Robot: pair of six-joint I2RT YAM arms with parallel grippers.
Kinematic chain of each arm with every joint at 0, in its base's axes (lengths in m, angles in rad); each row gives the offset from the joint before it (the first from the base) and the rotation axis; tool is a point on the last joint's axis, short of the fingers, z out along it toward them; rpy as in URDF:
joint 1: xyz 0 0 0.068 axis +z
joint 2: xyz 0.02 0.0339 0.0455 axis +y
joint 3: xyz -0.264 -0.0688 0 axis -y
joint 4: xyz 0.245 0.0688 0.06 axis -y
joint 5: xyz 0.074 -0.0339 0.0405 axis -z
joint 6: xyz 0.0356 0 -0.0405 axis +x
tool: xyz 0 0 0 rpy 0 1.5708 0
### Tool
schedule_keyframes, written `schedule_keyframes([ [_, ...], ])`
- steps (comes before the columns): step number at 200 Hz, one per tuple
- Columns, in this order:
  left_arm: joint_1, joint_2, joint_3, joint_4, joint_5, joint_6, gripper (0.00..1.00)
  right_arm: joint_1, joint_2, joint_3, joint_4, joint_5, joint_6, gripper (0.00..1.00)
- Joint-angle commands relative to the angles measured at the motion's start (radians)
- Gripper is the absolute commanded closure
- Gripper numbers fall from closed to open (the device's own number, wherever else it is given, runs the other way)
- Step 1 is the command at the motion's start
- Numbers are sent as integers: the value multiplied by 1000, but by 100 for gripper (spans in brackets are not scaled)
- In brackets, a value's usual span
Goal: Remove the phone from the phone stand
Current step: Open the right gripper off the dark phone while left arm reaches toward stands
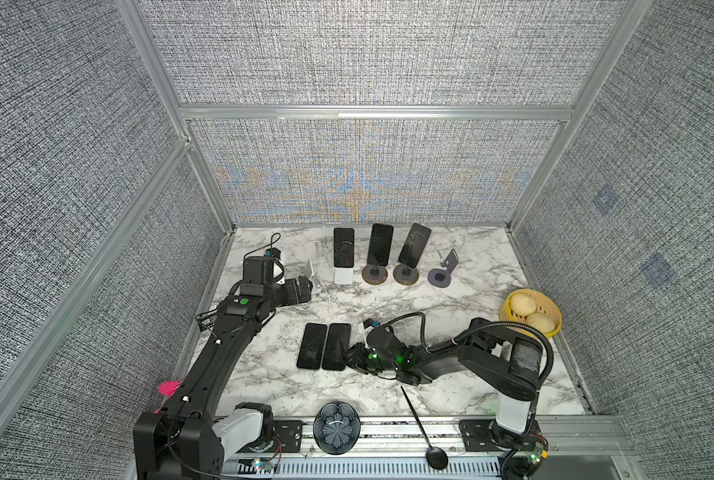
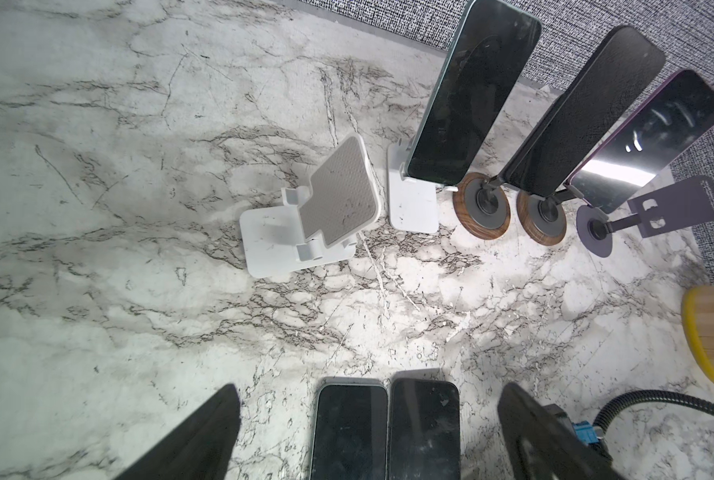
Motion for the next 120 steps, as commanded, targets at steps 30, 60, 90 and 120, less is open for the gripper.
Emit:
schedule_keyframes([
  [30,1,8,-3,13,-18,1,2,-6,-1,12,-27,-12,-27,73],
  [60,2,13,-4,24,-23,3,2,-12,-25,16,-67,-13,-47,63],
  [90,1,25,-4,45,-27,4,2,-18,-63,17,-126,-9,-80,47],
  [120,1,51,8,69,-23,-3,2,-29,-109,25,-189,-15,-121,37],
])
